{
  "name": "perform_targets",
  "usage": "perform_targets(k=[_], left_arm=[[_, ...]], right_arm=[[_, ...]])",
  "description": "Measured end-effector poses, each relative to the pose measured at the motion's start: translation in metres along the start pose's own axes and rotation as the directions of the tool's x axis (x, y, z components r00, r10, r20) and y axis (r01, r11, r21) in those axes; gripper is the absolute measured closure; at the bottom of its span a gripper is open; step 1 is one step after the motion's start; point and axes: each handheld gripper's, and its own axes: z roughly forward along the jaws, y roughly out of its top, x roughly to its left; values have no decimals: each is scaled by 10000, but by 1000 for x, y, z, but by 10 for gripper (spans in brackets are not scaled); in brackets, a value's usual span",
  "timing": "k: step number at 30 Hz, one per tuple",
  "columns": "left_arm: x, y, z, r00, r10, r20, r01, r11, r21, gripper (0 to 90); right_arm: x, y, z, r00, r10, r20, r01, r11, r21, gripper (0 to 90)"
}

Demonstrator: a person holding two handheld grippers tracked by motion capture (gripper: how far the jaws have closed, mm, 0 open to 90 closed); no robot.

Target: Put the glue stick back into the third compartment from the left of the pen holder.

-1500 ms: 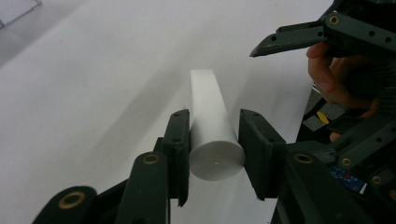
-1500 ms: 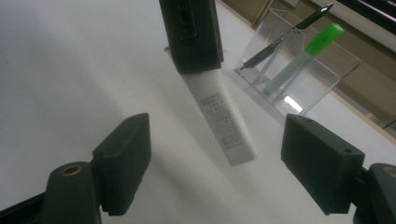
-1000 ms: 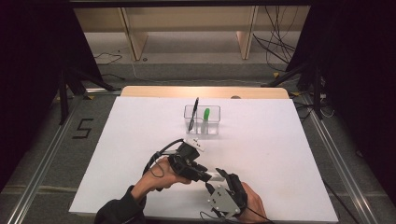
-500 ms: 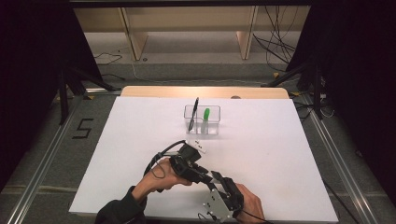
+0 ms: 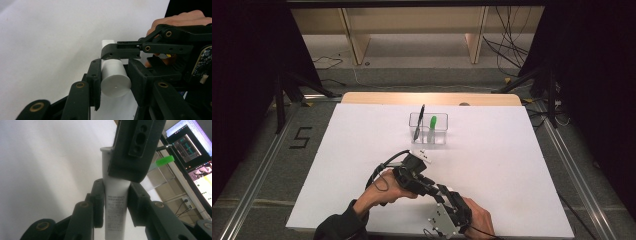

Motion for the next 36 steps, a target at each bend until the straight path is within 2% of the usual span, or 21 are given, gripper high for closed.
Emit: perform_targets(k=[3, 6, 9, 10, 16, 19, 22, 23, 24, 25, 26, 28, 31, 32, 34, 36], left_arm=[[3, -1, -4, 9998, -92, -174, 89, 9998, -180, 511], [7, -3, -11, 9993, -293, -237, 280, 9983, -513, 411], [11, -4, -20, 9972, -526, -525, 480, 9953, -842, 353], [13, -5, -23, 9969, -534, -586, 479, 9947, -909, 340], [20, -10, -32, 9946, -727, -741, 631, 9902, -1249, 297], [23, -13, -33, 9920, -837, -948, 711, 9891, -1288, 278], [28, -18, -34, 9898, -975, -1037, 809, 9848, -1538, 256], [31, -20, -34, 9909, -960, -944, 786, 9818, -1727, 248], [36, -24, -35, 9922, -1043, -682, 886, 9754, -2017, 240], [41, -27, -34, 9908, -1286, -413, 1156, 9655, -2336, 235], [46, -32, -35, 9895, -1394, -385, 1247, 9570, -2618, 232], [52, -38, -36, 9866, -1511, -623, 1246, 9422, -3111, 228], [55, -44, -42, 9837, -1486, -1011, 1030, 9271, -3603, 221], [57, -46, -44, 9830, -1504, -1055, 1013, 9227, -3719, 221], [61, -51, -45, 9822, -1607, -969, 1106, 9130, -3927, 221], [61, -56, -45, 9812, -1593, -1088, 1021, 9072, -4081, 215]], right_arm=[[-3, -2, 0, 10000, -22, -34, 22, 10000, 7, 695], [-6, -5, -1, 9998, 214, -30, -214, 9997, 103, 695], [-10, -8, -2, 9991, 430, -38, -429, 9990, 127, 695], [-9, -8, -1, 9969, 782, 31, -782, 9969, -55, 695], [-14, -10, -2, 9930, 1178, 27, -1177, 9929, -175, 695], [-17, -12, -3, 9884, 1517, -64, -1518, 9882, -203, 695], [-21, -13, -4, 9811, 1921, -227, -1926, 9809, -267, 695], [-23, -14, -5, 9769, 2116, -304, -2125, 9767, -290, 695], [-26, -15, -5, 9712, 2346, -424, -2360, 9712, -325, 695], [-29, -16, -5, 9658, 2543, -503, -2563, 9658, -398, 695], [-31, -17, -6, 9605, 2724, -569, -2748, 9606, -411, 695], [-37, -20, -6, 9481, 3094, -734, -3127, 9491, -385, 695], [-47, -25, -4, 9169, 3853, -1045, -3904, 9200, -333, 695], [-50, -26, -4, 9016, 4165, -1166, -4224, 9059, -307, 695], [-57, -30, -2, 8777, 4601, -1341, -4677, 8834, -302, 695], [-63, -33, 0, 8572, 4943, -1444, -5025, 8642, -251, 694]])
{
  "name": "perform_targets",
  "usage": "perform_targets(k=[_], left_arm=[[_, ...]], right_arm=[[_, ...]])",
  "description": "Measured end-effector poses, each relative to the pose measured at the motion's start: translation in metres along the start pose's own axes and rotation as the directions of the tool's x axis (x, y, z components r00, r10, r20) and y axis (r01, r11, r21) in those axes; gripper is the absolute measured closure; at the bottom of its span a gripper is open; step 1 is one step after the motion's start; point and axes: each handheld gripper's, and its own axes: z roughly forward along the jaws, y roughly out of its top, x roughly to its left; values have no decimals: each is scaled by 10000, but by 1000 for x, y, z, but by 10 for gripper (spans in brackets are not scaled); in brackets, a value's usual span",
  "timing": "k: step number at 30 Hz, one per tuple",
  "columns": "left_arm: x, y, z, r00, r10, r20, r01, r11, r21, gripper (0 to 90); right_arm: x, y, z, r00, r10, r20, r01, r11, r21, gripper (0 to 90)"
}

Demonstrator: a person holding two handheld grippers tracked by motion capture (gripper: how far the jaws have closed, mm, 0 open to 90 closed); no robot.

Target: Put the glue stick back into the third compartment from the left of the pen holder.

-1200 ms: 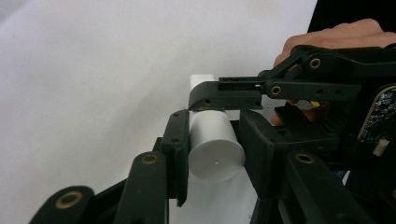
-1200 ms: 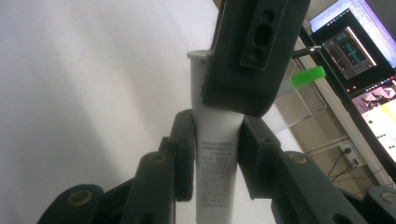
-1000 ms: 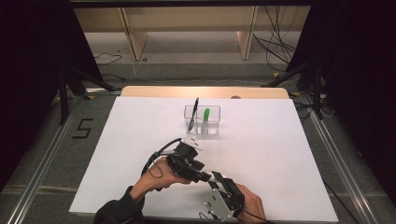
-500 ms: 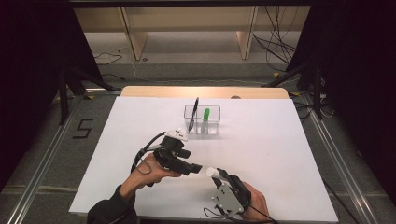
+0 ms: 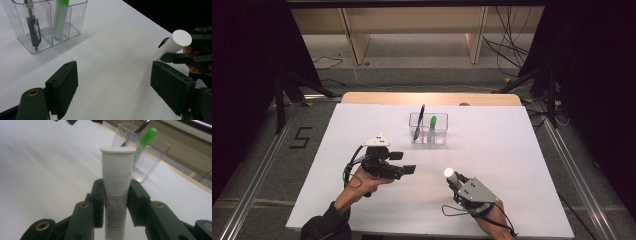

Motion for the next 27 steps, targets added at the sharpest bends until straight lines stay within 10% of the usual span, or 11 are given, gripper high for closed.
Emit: perform_targets(k=[5, 11, 21, 27], left_arm=[[1, -17, -14, 9999, 113, -126, -119, 9986, -507, 181], [5, -43, -25, 9973, -349, -642, 267, 9918, -1249, 177], [2, -56, -32, 9917, -138, -1275, -78, 9857, -1680, 174], [3, -63, -32, 9931, -293, -1132, 111, 9874, -1581, 162]], right_arm=[[-19, 1, 1, 9927, 1166, -320, -1170, 9931, -94, 694], [-42, 7, 6, 9642, 2558, -695, -2580, 9658, -243, 694], [-68, 23, 27, 9156, 3849, -1160, -3916, 9192, -408, 694], [-79, 35, 40, 9068, 4034, -1226, -4114, 9102, -482, 693]])
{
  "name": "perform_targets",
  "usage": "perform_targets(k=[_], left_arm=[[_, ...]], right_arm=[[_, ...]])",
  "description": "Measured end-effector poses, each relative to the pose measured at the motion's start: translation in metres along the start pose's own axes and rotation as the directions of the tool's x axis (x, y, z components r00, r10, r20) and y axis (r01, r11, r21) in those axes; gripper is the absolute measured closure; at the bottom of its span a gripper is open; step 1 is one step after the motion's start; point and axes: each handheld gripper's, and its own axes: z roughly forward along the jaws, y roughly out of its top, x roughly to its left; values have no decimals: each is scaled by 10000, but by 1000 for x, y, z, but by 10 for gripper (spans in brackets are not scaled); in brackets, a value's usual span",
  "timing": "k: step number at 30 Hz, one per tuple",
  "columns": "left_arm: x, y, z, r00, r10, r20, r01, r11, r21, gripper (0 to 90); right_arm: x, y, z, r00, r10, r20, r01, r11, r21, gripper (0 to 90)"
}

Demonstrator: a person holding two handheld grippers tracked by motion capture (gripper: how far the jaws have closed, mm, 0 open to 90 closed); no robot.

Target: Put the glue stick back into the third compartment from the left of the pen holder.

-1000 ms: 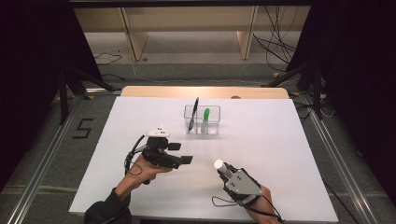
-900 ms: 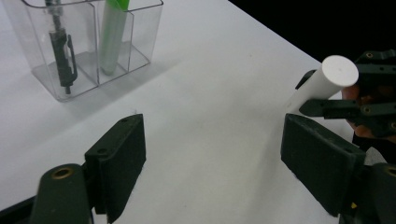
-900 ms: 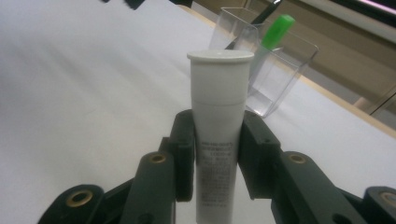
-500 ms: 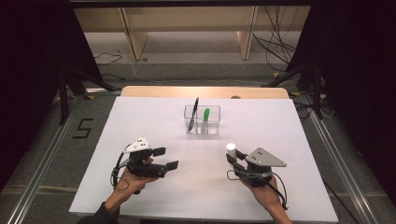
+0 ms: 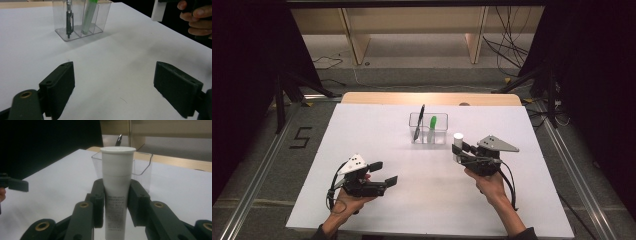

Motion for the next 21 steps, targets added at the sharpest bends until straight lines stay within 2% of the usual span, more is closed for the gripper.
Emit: perform_targets(k=[2, 4, 6, 10, 17, 21], left_arm=[[0, -2, 0, 9997, -170, 194, 169, 9999, 18, 159], [1, -2, 0, 9998, -81, 166, 80, 10000, 38, 158], [1, -3, -2, 9997, -157, 202, 157, 9999, -21, 158], [2, -6, -4, 10000, 51, 61, -51, 10000, -20, 158], [1, -9, -6, 9999, 155, -6, -155, 9998, -90, 159], [-1, -10, -8, 9986, 485, -213, -487, 9988, -85, 158]], right_arm=[[-3, 4, 4, 9999, 131, -29, -131, 9999, 18, 693], [-6, 8, 9, 9996, 284, -35, -284, 9996, -7, 693], [-9, 12, 12, 9990, 453, -60, -454, 9990, -47, 693], [-13, 19, 20, 9984, 563, -57, -563, 9984, 18, 692], [-17, 28, 35, 9988, 498, 35, -499, 9986, 194, 693], [-21, 36, 42, 9984, 559, 110, -561, 9982, 188, 692]])
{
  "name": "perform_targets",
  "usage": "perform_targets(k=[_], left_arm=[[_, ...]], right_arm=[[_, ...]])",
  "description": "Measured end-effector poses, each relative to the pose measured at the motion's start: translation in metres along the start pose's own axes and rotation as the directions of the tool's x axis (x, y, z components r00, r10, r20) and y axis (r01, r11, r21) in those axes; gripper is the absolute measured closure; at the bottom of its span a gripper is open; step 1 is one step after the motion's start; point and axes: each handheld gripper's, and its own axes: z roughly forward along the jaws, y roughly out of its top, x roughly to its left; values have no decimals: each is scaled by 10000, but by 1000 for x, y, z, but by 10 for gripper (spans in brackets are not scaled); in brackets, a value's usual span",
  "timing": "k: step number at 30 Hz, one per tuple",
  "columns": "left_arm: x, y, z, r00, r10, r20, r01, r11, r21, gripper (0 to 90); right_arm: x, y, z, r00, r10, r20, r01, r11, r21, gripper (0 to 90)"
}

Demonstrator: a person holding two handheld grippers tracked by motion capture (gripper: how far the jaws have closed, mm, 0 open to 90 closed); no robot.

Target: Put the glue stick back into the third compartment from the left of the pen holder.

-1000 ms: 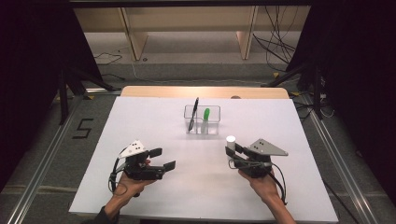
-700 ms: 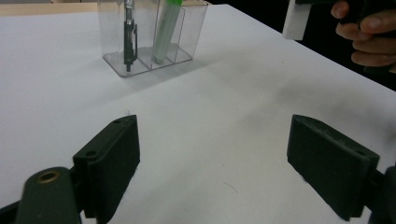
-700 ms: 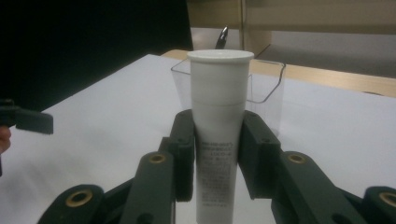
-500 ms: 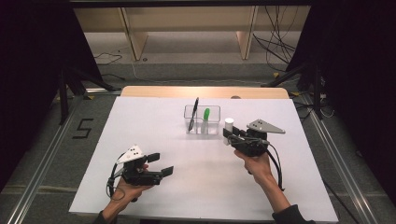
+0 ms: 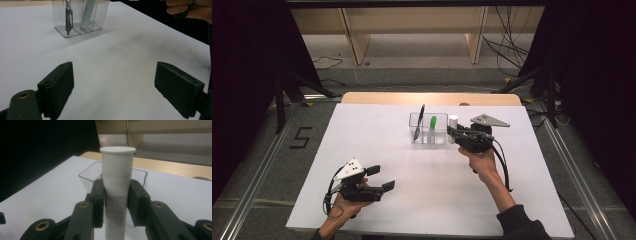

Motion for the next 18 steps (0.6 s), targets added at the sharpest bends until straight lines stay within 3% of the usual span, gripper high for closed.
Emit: perform_targets(k=[10, 18], left_arm=[[0, -2, -3, 9999, 111, -38, -112, 9997, -216, 157], [1, -3, -5, 9996, 205, -171, -208, 9995, -219, 157]], right_arm=[[-6, 22, 18, 9996, 216, 186, -215, 9998, -17, 692], [-7, 29, 35, 9991, 241, 360, -246, 9996, 133, 692]])
